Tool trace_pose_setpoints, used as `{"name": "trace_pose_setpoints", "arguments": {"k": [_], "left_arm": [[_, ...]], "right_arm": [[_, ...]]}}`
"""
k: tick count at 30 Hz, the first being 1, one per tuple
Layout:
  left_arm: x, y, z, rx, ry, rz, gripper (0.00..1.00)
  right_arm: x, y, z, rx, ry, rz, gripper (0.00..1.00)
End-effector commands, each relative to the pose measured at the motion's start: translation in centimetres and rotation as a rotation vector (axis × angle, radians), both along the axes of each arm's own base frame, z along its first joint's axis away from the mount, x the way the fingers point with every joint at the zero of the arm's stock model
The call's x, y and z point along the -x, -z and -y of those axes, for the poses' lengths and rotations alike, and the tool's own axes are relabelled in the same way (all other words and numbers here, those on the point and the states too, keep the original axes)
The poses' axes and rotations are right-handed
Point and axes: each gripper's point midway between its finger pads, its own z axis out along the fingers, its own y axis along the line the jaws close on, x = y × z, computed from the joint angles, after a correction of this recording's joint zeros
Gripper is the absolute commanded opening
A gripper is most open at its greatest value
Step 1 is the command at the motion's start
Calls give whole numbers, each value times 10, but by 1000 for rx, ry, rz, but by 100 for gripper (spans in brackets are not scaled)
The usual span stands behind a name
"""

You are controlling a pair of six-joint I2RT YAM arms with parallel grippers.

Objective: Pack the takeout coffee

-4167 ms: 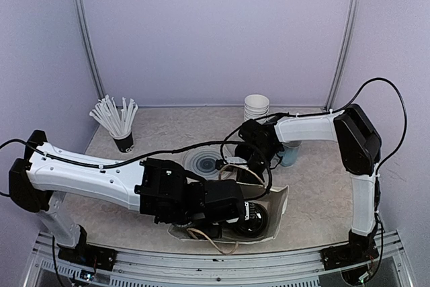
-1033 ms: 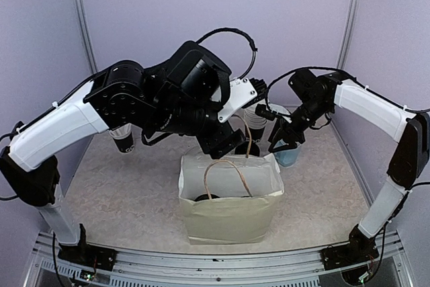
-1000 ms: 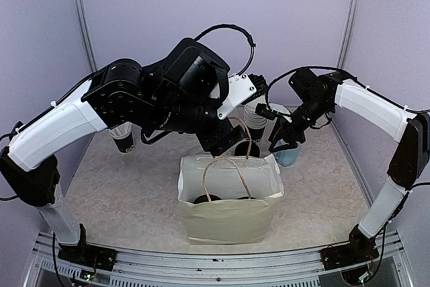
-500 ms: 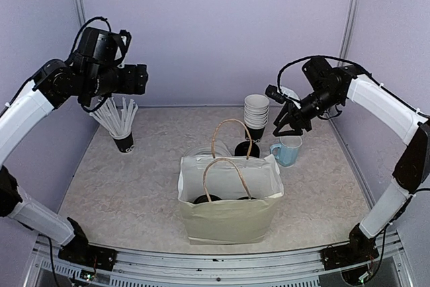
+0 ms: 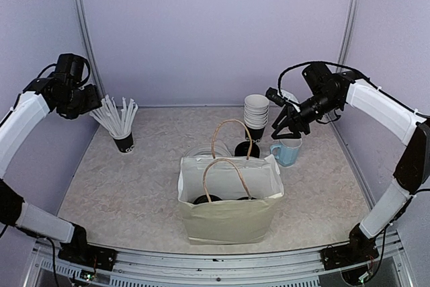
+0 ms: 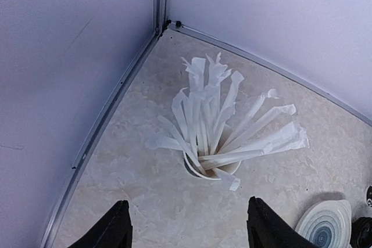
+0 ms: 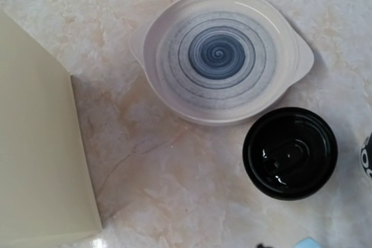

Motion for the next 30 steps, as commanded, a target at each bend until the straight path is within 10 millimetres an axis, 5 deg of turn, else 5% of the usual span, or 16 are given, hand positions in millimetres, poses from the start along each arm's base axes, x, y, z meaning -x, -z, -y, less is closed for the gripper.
{"name": "trace_pose_setpoints", "arguments": {"k": [1,22,30], "left_arm": [[-6,12,3,101,-6,-41,65],[-54,61,14,133,41,-107,25],[-50,51,15,107,38,-104,0]], "right_arm": [[4,-7,2,-28,-5,18,51],[2,5,1,-19,-6,-10,50],[1,4,1,-19,-5,-9,49]]}}
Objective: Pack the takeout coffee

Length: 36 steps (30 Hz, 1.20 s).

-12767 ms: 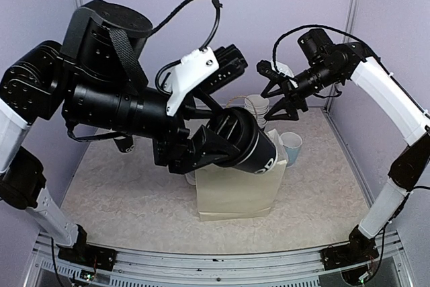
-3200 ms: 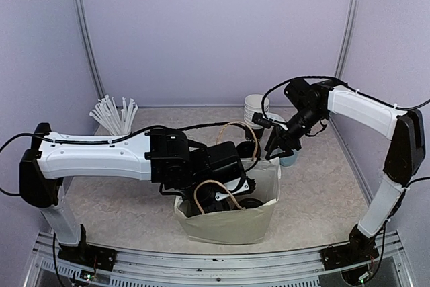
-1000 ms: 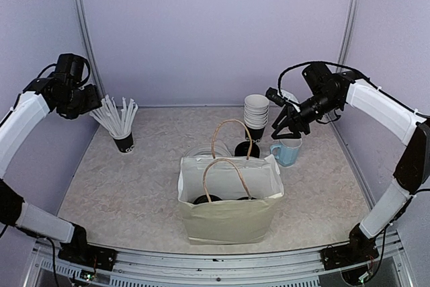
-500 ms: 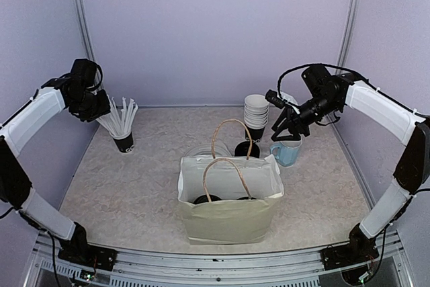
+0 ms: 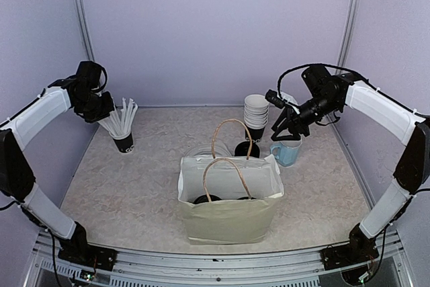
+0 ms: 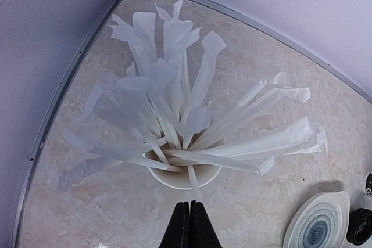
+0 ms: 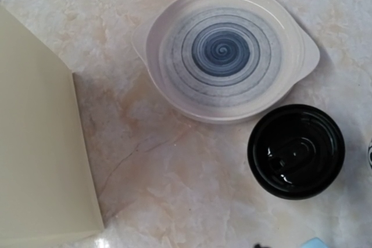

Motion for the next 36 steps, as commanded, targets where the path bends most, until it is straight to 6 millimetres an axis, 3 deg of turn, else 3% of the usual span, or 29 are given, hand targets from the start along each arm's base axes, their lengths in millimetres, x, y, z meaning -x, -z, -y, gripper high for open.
{"name": "trace_pose_setpoints", "arguments": {"k": [1,8,13,18,25,28,31,36], "left_arm": [[0,-29,1,-21,1,56,0],[22,-119,15,-85,6,170,0],[35,-158,36,-54,72,241,0],[57,-212,95,-6,245,353,0],[116,-286,200,130,611,530,0],[144,-307,230,206,743,578,0],[165,-312,250,270,840,569,0],[200,-317,262,347,956,551,0]], "right_arm": [[0,-3,1,-15,1,3,49],[-3,-3,-1,-18,-1,-10,49],[-5,-4,-3,-25,-5,-20,49],[-6,-3,-3,-22,-5,-25,48],[-7,6,-2,3,0,-49,48],[-9,9,-1,12,5,-47,48],[-13,13,1,34,22,-47,48],[-15,17,4,54,37,-44,48]]}}
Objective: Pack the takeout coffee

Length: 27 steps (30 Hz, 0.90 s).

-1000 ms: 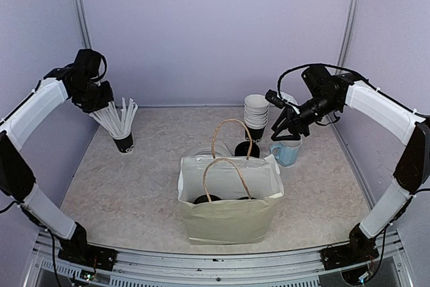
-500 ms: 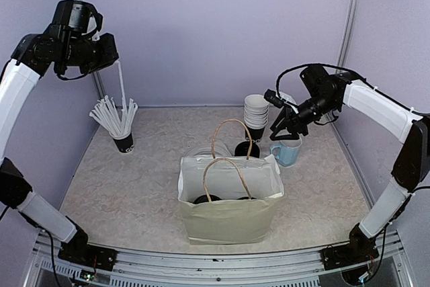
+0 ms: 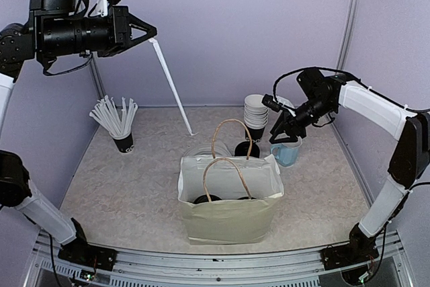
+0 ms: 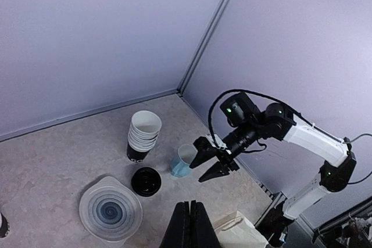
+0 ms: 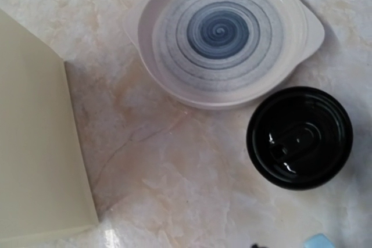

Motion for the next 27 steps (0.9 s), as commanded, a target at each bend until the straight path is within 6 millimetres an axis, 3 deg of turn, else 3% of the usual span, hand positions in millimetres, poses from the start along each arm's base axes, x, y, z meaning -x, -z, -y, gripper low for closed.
{"name": "trace_pose_setpoints", "arguments": {"k": [1,6,13,20,27], "left_arm": [[35,-7,14,32,160,-18,0],[56,5,29,50,278,-62,0],[81,8,70,67,453,-89,0],[80,29,103,36,526,-138,0],[77,73,154,17,638,-210,0]], "right_arm": [[-7,-2,5,20,30,7,48],[-8,-2,6,27,37,0,47],[-8,0,7,32,42,0,47],[-4,3,9,34,40,-3,47],[-3,5,9,35,38,1,48]]}}
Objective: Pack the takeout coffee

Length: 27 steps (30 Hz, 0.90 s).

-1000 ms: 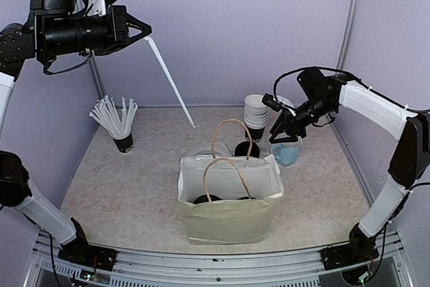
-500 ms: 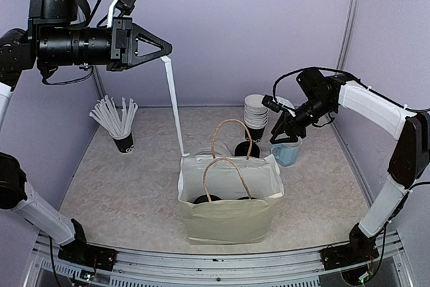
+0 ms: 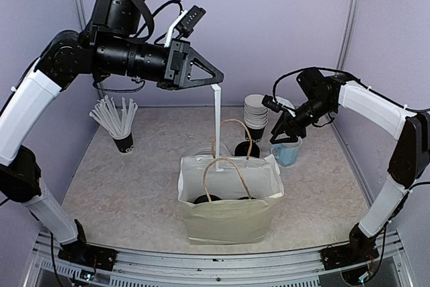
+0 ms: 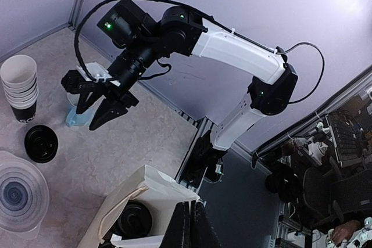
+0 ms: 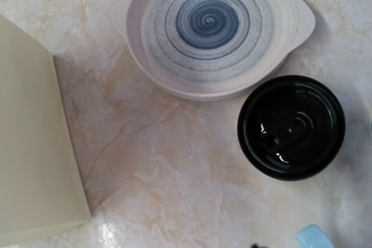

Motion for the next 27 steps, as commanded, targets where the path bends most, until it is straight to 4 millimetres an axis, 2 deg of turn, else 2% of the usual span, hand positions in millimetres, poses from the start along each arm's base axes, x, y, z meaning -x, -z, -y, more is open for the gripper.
{"name": "trace_pose_setpoints", "arguments": {"k": [1,7,10,13,16,17,20,21,25,27], "left_arm": [[11,17,39,18,123,-29,0],[27,58,81,-70,235,-78,0],[29,74,86,-121,250,-91,0],[21,108,73,-251,189,-104,0],[7,140,42,-390,90,-130,1],[2,149,32,-431,59,-139,7],[-8,153,-1,-495,-33,-100,38],[-8,144,-10,-484,-51,-67,45],[-19,113,-34,-397,-124,21,54],[-38,101,-52,-362,-206,46,58]], "right_arm": [[0,1,5,6,15,-1,48],[-1,2,4,3,12,-3,48],[-1,4,4,4,10,-8,48],[0,5,3,4,5,-13,47],[0,5,3,1,5,-14,47],[1,6,3,2,4,-14,48],[0,6,3,-1,1,-15,48],[0,7,3,-1,0,-18,48],[-1,9,0,-6,-6,-28,47],[-1,9,0,-7,-8,-32,47]]}}
